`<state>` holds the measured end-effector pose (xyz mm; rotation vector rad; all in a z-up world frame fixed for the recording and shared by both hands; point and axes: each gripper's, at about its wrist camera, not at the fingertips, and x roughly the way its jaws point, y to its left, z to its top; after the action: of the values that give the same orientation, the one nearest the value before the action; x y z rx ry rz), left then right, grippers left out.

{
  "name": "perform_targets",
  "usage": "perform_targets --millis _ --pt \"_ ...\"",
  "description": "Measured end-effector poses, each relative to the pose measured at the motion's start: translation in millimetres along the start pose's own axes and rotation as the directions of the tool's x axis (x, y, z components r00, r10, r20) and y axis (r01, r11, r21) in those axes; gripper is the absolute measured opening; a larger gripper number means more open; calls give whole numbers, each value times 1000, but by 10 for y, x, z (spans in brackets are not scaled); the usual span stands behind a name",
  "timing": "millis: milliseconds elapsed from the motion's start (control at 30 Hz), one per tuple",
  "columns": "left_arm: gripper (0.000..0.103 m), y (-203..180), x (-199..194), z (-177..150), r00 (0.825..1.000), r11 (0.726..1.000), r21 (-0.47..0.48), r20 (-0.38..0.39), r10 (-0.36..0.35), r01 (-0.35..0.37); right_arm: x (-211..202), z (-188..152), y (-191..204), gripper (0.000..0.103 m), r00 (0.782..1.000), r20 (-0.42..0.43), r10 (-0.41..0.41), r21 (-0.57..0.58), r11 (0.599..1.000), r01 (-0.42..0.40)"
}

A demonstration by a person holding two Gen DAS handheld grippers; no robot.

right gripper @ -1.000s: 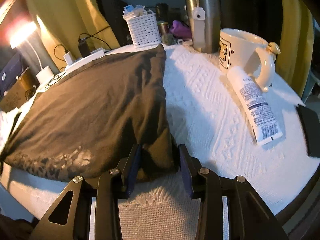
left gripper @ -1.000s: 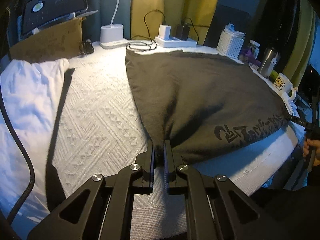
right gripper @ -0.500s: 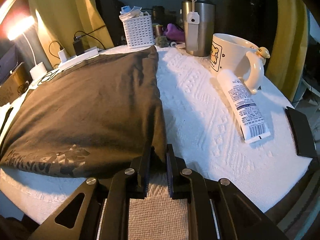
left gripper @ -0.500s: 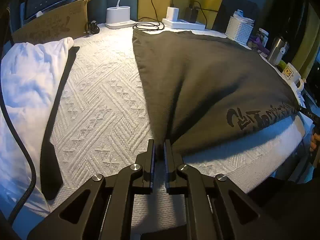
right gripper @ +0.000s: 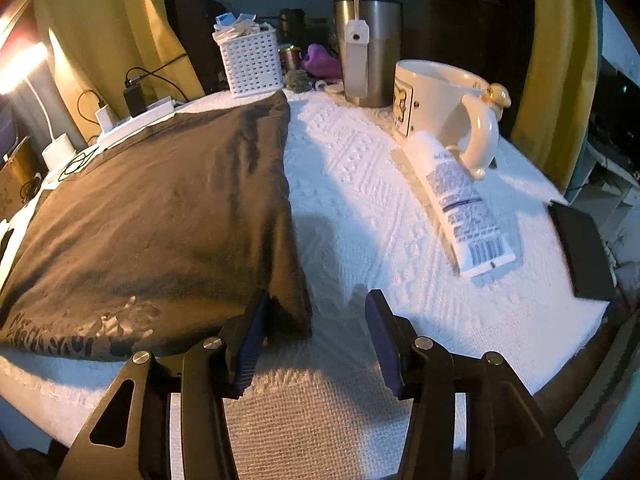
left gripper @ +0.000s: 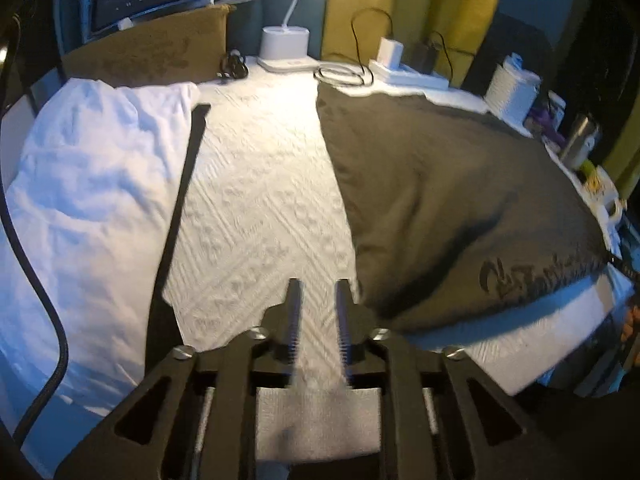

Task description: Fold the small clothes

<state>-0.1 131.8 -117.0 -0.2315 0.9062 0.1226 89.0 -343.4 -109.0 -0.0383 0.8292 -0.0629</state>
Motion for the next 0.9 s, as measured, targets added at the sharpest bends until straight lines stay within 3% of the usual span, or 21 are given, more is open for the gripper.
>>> perform_targets --millis 67,500,733,900 --pt "44 -57 45 77 1000 1000 -4 13 -18 18 -33 43 18 51 1000 11 1 -4 1000 -1" --pt "44 -845 486 555 987 980 121 18 -159 156 109 222 163 51 1000 1 21 -35 999 -21" --pt "44 -1032 765 734 988 977 146 -18 -156 157 280 285 168 51 999 -17 30 -45 999 -30" --pt "44 -1053 1013 804 992 982 154 -69 -102 112 392 328 152 51 999 -28 22 -56 998 -24"
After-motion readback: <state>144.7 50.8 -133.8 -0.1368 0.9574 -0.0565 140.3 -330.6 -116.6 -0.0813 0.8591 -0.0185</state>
